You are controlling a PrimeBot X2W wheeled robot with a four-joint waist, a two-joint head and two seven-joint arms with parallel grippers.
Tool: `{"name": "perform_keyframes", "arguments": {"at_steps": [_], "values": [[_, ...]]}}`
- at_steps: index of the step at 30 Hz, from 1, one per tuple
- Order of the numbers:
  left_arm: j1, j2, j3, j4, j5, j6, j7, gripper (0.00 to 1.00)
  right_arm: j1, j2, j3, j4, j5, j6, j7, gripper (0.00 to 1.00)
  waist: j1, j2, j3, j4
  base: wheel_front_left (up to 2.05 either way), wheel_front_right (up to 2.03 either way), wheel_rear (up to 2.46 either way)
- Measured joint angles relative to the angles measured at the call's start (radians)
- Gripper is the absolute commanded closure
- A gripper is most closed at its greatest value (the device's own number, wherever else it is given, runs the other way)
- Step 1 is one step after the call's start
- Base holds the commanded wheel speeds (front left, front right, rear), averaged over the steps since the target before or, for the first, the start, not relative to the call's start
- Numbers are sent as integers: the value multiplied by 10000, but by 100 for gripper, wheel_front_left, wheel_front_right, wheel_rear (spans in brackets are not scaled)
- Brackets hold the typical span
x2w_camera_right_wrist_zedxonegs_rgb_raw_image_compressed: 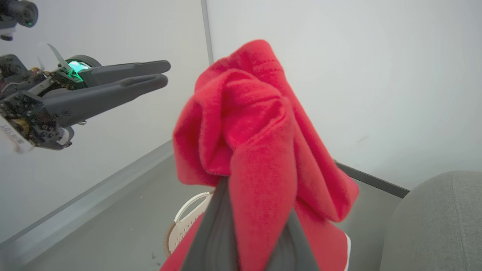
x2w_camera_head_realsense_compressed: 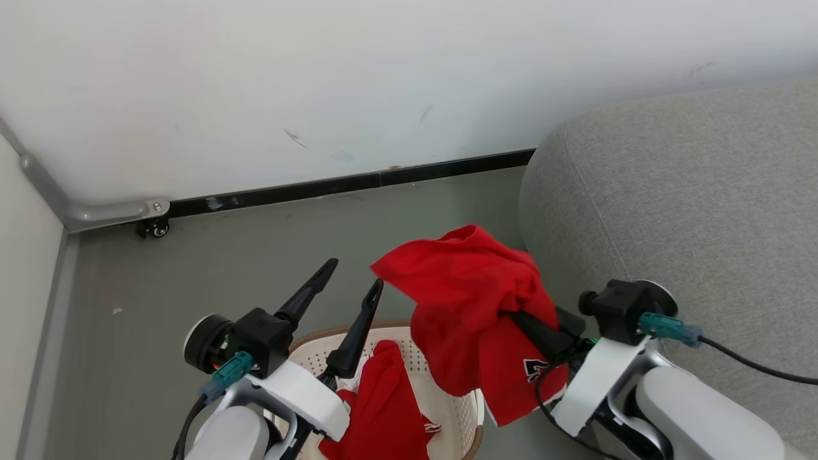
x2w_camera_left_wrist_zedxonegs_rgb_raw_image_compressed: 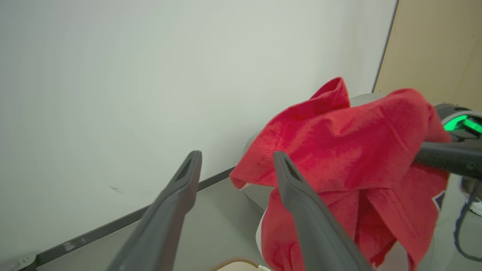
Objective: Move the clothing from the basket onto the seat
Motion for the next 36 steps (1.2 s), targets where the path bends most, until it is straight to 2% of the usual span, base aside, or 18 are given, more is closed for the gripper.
{"name": "perform_keyframes", "arguments": {"at_steps": [9, 17, 26, 36], "values": [[12, 35, 420, 98, -180, 121, -10, 0, 617, -207, -1158, 224, 63, 0, -393, 100, 0, 0, -133, -212, 0, 0, 0], [12, -174, 366, 157, -255, 163, -12, 0, 1584, -328, -2270, 316, -38, 0, -545, 100, 0, 0, -263, -581, 0, 0, 0], [12, -360, 228, 173, -265, 150, -27, 0, 2592, -316, -3503, 205, -372, 0, -640, 100, 0, 0, -380, -1173, 0, 0, 0], [12, -370, 441, 134, -265, 157, -69, 0, 3520, -69, -4289, -245, -819, 0, -640, 100, 0, 0, -458, -2005, 0, 0, 0]]}}
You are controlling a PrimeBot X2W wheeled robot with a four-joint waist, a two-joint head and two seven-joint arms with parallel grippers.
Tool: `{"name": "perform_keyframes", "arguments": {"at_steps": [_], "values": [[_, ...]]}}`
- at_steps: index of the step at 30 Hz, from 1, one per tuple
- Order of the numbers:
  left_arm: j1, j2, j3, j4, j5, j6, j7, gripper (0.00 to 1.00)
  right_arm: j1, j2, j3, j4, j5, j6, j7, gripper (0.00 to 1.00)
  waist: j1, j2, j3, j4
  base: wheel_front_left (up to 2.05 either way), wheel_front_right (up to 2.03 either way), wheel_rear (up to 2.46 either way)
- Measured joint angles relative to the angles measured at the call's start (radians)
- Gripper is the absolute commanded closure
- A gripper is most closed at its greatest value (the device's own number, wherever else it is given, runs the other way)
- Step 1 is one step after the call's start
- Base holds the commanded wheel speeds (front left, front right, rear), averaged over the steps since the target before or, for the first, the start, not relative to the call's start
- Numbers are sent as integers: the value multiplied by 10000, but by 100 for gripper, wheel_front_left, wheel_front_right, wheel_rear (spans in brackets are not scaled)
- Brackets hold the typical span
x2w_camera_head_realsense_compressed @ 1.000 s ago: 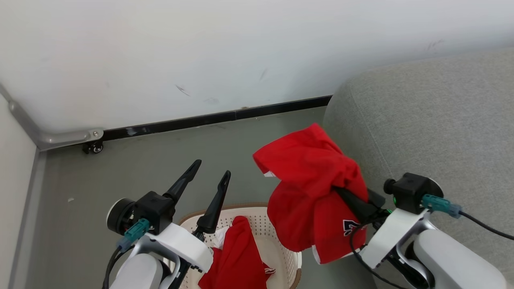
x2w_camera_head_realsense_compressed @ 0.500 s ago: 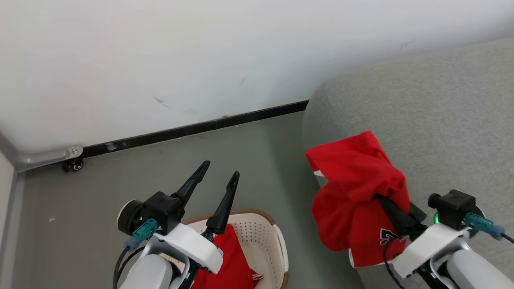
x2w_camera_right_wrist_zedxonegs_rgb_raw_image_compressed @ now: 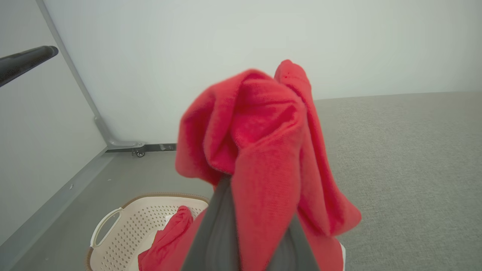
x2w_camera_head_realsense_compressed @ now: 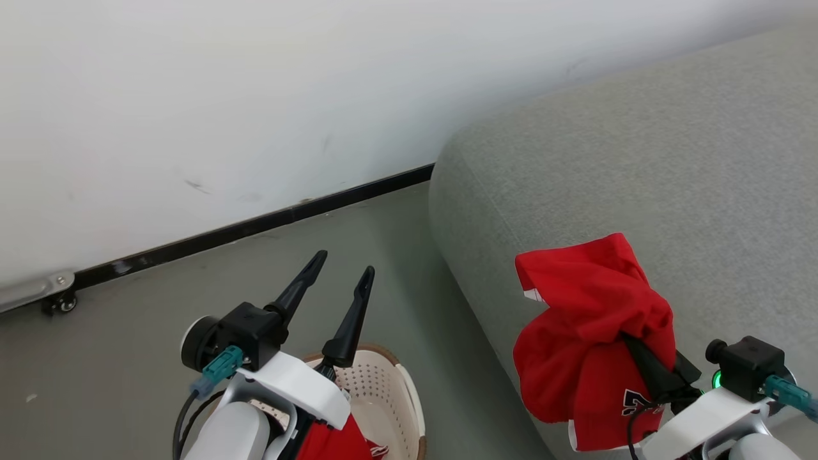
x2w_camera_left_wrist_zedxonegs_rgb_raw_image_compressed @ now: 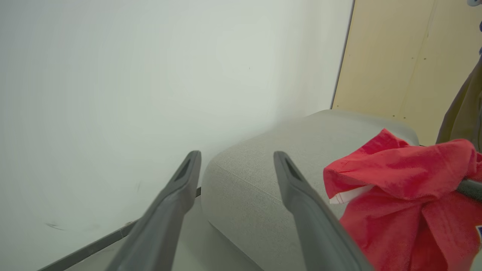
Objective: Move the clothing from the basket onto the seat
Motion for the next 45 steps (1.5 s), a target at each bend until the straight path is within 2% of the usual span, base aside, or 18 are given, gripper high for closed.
{"name": "perform_keyframes", "arguments": {"at_steps": [5, 12, 19, 25, 30, 45], "values": [[17, 33, 236, -163, 2, 25, -2, 0, 171, 109, -190, -330, -174, 0, 8, 100, 0, 0, 0, -424, 0, 0, 0], [374, 215, 688, -562, 104, 382, -2, 0, 129, 138, -414, -738, -192, 0, 209, 100, 0, 0, 82, -912, 0, 0, 0], [565, 435, 1032, -1045, 209, 639, -2, 0, -959, -351, -1133, -984, -186, 0, 520, 100, 0, 0, 370, -1114, 0, 0, 0], [759, 566, 1172, -1434, 297, 838, -2, 0, -2421, -859, -1639, -1145, -178, 0, 859, 100, 0, 0, 672, -1069, 0, 0, 0], [801, 675, 1233, -1699, 359, 934, -4, 0, -3224, -1024, -1956, -1087, -35, 0, 1101, 100, 0, 0, 883, -975, 0, 0, 0], [830, 1103, 1202, -2888, 826, 1064, 13, 0, -5539, -1858, -3133, 717, 514, 0, 2006, 100, 0, 0, 1802, -350, 0, 0, 0]]}}
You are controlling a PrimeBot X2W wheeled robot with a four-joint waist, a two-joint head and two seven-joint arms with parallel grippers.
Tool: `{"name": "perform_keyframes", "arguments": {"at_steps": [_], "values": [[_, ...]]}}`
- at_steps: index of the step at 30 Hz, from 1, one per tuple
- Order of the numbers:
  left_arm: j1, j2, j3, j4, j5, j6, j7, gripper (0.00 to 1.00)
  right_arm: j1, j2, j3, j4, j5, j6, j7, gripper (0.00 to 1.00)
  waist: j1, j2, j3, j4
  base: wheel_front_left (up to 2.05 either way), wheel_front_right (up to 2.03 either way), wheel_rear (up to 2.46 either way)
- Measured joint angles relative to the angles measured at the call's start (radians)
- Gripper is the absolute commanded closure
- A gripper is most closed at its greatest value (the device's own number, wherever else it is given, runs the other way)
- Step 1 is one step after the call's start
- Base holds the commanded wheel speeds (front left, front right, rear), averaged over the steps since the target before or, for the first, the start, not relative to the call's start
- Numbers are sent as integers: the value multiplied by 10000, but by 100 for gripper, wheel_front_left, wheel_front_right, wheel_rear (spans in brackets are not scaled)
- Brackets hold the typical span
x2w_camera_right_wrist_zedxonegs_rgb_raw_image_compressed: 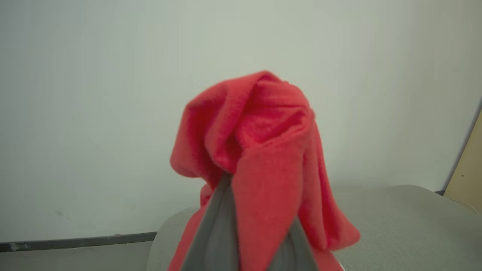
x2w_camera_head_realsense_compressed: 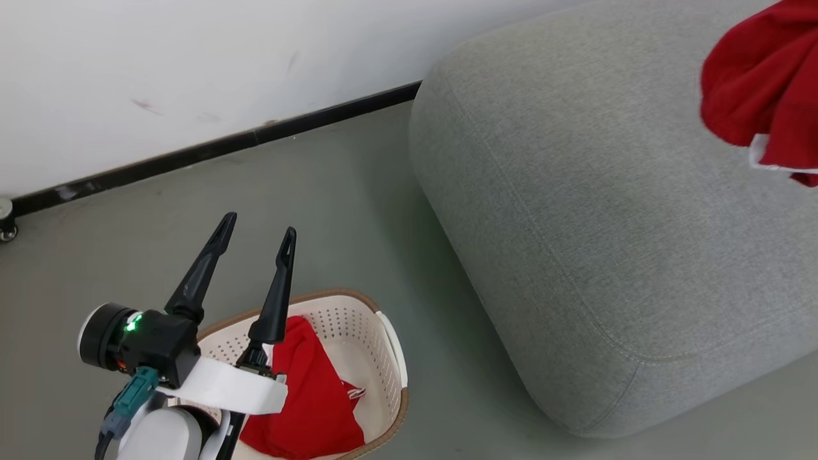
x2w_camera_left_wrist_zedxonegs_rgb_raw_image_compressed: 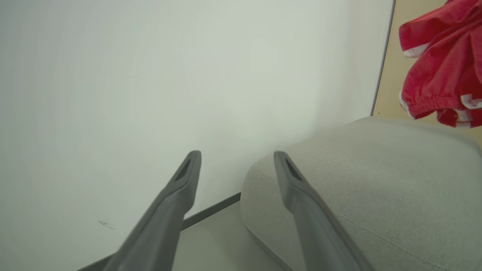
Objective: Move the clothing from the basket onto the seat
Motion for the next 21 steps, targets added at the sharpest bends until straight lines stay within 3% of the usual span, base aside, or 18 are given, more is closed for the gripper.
{"name": "perform_keyframes", "arguments": {"at_steps": [21], "values": [[-44, 447, -284, -1406, 516, -4, 677, 0, -1596, -888, -207, 2520, -96, 0, 236, 100, 0, 0, 1359, 1176, 0, 0, 0]]}}
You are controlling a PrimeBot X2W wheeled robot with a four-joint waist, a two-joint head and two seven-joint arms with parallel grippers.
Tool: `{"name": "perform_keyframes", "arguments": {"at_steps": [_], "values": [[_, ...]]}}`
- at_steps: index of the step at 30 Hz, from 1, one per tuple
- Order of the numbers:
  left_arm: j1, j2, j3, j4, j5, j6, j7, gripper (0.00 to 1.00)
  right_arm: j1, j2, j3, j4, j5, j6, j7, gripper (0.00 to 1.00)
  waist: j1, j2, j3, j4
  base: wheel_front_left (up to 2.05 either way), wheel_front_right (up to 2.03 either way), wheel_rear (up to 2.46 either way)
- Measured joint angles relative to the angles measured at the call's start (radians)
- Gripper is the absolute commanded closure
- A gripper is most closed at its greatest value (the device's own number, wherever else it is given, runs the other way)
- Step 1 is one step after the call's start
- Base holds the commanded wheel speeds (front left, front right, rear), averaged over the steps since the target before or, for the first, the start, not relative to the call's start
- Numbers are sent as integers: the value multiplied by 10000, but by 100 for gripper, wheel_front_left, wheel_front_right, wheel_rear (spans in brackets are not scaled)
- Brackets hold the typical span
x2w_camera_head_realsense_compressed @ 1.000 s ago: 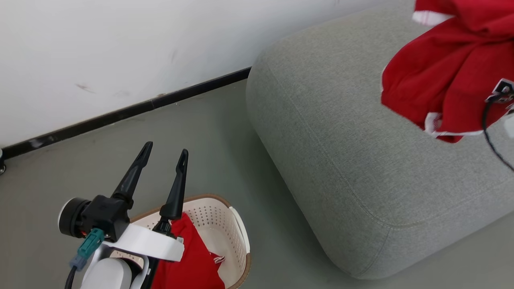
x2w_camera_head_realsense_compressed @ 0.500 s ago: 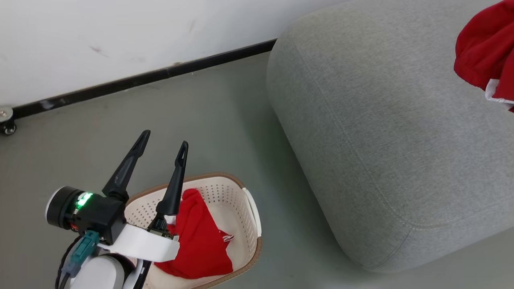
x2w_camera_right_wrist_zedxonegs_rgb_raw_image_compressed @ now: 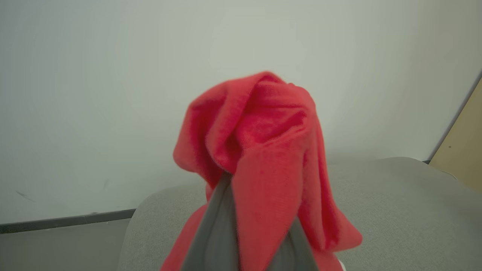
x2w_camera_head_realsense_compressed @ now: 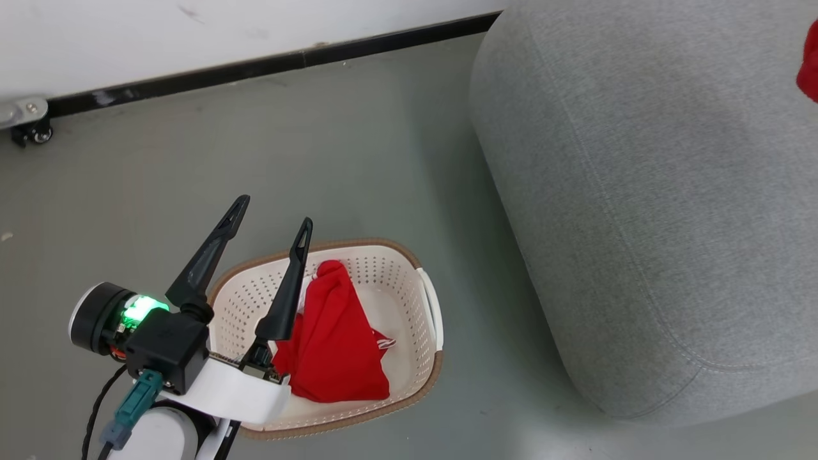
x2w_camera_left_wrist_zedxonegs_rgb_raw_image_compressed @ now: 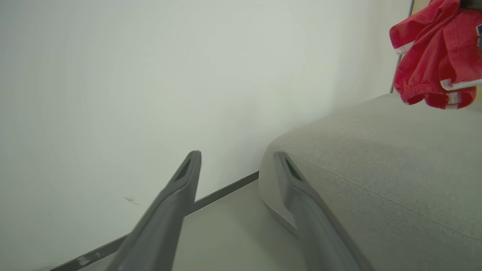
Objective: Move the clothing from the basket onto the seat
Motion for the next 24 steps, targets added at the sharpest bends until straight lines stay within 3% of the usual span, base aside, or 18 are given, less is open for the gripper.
{"name": "perform_keyframes", "arguments": {"at_steps": [24], "values": [[-697, -54, -477, -817, 104, -186, 437, 0, -135, 433, 31, 2564, -443, 0, -1037, 100, 0, 0, 1425, 1055, 0, 0, 0]]}}
